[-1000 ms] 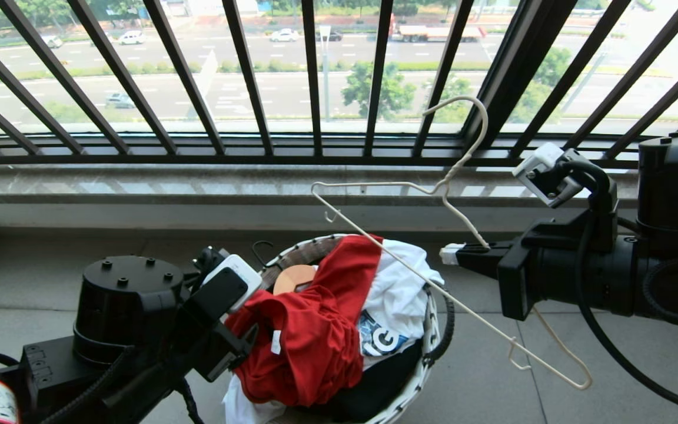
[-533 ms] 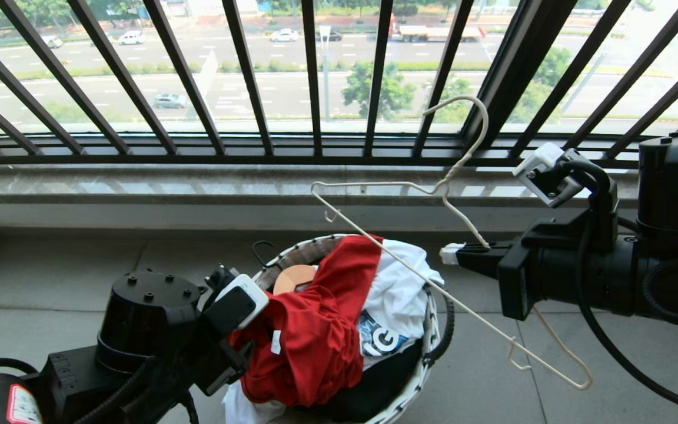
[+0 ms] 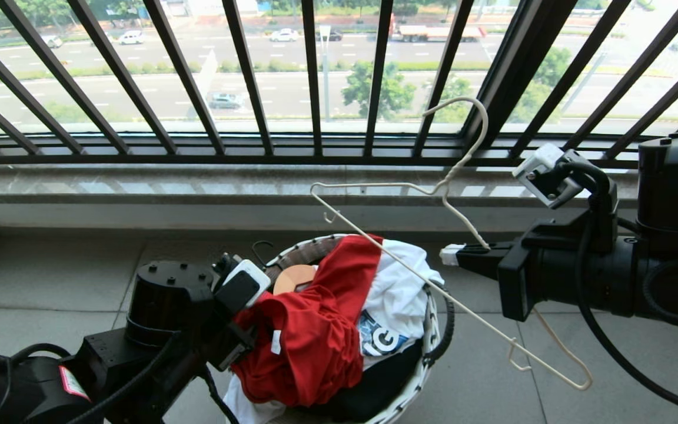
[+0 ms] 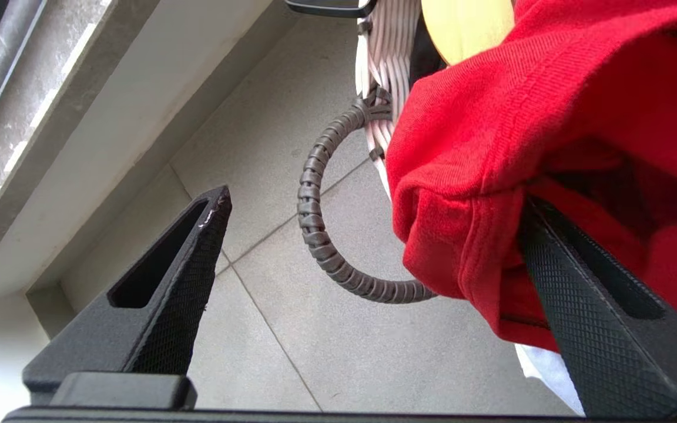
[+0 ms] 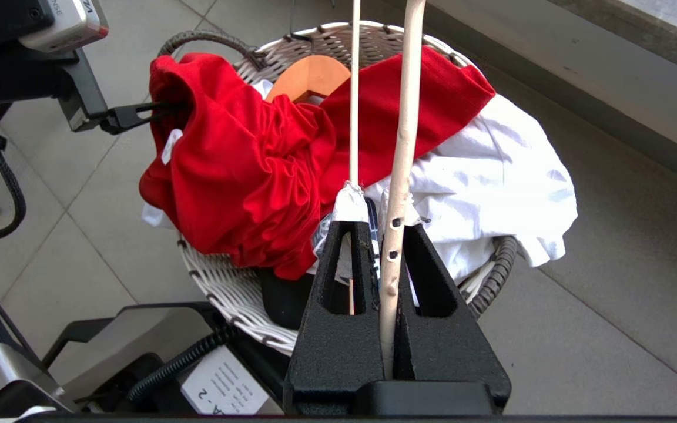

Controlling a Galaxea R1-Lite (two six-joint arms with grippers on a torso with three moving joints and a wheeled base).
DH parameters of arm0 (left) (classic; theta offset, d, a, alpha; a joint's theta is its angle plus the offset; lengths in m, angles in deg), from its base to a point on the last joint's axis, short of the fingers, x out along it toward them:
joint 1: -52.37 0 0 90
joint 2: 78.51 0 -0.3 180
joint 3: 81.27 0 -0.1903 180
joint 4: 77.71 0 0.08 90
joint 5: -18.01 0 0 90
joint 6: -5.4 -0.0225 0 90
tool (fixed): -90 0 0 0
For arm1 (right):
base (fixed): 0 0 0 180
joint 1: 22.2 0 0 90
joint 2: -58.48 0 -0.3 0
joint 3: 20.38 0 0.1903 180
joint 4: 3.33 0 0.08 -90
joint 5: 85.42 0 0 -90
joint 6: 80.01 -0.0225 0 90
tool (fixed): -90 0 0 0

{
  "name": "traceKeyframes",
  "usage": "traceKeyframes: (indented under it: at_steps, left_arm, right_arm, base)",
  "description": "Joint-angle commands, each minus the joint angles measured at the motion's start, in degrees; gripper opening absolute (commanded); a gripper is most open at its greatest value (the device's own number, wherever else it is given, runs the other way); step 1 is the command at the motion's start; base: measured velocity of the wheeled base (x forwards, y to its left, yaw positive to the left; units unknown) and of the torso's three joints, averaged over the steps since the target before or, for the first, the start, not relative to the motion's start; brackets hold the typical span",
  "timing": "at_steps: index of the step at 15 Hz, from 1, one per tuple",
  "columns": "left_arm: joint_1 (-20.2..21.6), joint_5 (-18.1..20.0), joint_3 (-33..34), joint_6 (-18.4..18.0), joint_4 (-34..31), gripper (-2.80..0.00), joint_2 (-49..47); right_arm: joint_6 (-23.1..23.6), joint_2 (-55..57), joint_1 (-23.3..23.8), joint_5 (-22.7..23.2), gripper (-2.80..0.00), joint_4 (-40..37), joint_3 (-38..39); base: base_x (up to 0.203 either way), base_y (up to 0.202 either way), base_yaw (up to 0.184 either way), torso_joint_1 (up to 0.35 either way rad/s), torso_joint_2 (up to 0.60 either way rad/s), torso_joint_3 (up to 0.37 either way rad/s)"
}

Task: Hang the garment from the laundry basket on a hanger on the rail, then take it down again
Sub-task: Pick up clothes from the basket

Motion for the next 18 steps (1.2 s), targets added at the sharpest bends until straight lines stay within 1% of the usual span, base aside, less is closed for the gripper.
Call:
traceKeyframes:
  at_steps: [1, 5, 10, 15, 18]
  left_arm:
    - [0.7, -0.2, 0.0, -0.2, 3.6, 0.0, -2.8]
    - [0.7, 0.1, -0.9, 0.7, 4.0, 0.0, -2.2]
    - [1.4, -0.1, -1.2, 0.7, 4.5, 0.0, -2.9]
    - [1.6, -0.2, -1.0, 0.4, 10.1, 0.0, -5.2]
    - [1.6, -0.3, -0.9, 0.1, 10.1, 0.0, -5.4]
  right_arm:
    - [0.0, 0.0, 0.0, 0.1, -2.8, 0.1, 0.0]
    - [0.0, 0.0, 0.0, 0.1, -2.8, 0.1, 0.0]
    - [0.0, 0.1, 0.0, 0.0, -2.8, 0.0, 0.0]
    - [0.0, 0.1, 0.0, 0.1, -2.8, 0.1, 0.0]
    - [0.0, 0.1, 0.0, 0.1, -2.8, 0.1, 0.0]
  base:
    - [0.0, 0.0, 0.0, 0.0, 0.0, 0.0]
    - [0.0, 0.0, 0.0, 0.0, 0.0, 0.0]
    - [0.0, 0.0, 0.0, 0.0, 0.0, 0.0]
    - [0.0, 0.0, 0.0, 0.0, 0.0, 0.0]
    - [0.0, 0.0, 0.0, 0.0, 0.0, 0.0]
